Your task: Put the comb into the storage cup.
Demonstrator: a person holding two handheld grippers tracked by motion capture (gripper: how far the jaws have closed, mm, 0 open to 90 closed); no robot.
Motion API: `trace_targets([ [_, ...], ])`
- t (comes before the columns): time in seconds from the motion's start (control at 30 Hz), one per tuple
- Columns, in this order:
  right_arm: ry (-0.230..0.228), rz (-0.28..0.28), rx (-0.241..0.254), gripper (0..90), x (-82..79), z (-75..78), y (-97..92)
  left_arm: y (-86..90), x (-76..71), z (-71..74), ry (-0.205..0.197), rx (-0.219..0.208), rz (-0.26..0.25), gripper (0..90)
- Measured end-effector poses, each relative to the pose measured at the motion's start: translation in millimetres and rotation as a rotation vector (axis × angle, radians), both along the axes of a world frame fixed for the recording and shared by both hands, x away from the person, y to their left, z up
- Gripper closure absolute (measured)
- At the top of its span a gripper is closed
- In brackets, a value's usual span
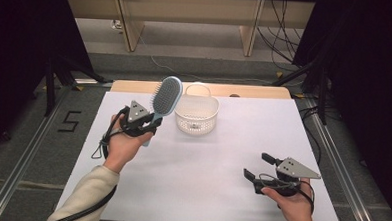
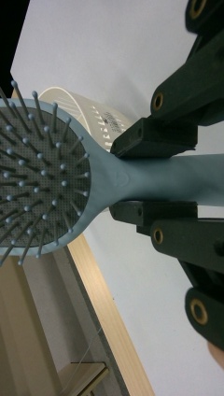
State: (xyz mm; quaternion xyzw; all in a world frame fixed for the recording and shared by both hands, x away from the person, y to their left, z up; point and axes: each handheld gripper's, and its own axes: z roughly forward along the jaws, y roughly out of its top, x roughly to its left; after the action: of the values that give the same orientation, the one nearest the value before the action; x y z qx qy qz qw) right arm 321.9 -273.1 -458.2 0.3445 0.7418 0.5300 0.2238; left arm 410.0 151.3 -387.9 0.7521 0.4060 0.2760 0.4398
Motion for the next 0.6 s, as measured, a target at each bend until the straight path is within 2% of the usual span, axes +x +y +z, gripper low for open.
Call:
trace_targets([
  [0.6,-0.016,0.003,-0.001,12.4,0.3,-0.4,0.5,-4.0,4.9,5.0,-0.014,-0.013,0.0,69.6],
])
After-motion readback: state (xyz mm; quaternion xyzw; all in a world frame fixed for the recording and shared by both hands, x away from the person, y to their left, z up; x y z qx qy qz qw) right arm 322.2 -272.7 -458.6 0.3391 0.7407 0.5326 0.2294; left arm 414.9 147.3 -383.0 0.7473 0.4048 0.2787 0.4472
